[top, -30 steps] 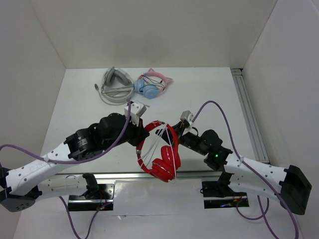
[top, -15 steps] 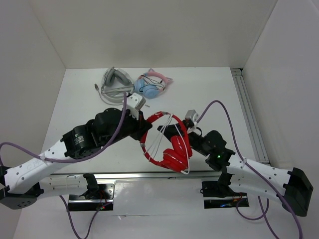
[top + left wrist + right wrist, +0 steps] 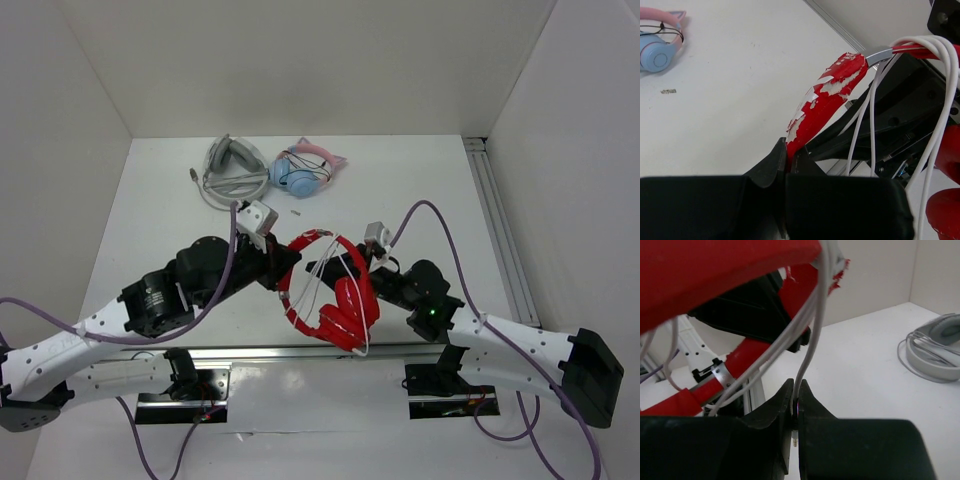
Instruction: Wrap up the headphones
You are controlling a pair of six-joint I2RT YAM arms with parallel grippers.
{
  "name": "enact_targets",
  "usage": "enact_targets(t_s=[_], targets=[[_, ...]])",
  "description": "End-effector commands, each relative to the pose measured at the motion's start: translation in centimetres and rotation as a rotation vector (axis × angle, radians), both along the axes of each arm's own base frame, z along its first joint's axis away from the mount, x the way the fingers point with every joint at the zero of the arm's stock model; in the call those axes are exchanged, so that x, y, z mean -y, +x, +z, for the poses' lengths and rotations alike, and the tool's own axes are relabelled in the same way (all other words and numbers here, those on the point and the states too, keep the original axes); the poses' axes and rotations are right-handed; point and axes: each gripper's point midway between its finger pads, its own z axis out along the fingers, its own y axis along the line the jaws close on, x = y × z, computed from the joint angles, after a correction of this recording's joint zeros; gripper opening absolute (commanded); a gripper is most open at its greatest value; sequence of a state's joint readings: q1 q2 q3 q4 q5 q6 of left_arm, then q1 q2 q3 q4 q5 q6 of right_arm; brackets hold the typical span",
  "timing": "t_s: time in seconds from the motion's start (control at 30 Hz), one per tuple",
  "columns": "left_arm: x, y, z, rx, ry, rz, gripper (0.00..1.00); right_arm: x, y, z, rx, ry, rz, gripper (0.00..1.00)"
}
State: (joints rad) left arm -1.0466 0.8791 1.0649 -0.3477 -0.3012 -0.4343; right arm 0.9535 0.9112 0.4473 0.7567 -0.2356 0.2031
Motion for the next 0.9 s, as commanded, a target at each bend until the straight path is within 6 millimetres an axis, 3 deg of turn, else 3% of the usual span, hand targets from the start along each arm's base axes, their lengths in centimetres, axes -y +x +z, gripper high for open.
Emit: enact_targets(t_s=[0.0,0.23,0.4,0.67,0.87], targets=[[-2.0,2.8,6.0,0.161,-0.191,0.176,0.00,-0.3,-3.6,6.9,0.159,0.128,0.161,0.10],[-1.7,3.6,7.1,0.232,-0.181,0.184,0.00,-1.2,-2.2,6.6,0.138,0.078,0.122,0.11],[-2.6,3.7,8.4,0.271,-0.149,0.202,0.00,-0.5,-0.6,4.7,0.123,0.040,0.029,0.23],[-3.0,3.2,9.4,0.322,-0.128,0.175,0.00,-0.3,1.1,4.8,0.109,0.047,-0.037,0.37],[-3.1,3.0,9.0,0.327,-0.137,0.168,0.00,0.0,1.7,4.1,0.098,0.016,-0.073,0.47]])
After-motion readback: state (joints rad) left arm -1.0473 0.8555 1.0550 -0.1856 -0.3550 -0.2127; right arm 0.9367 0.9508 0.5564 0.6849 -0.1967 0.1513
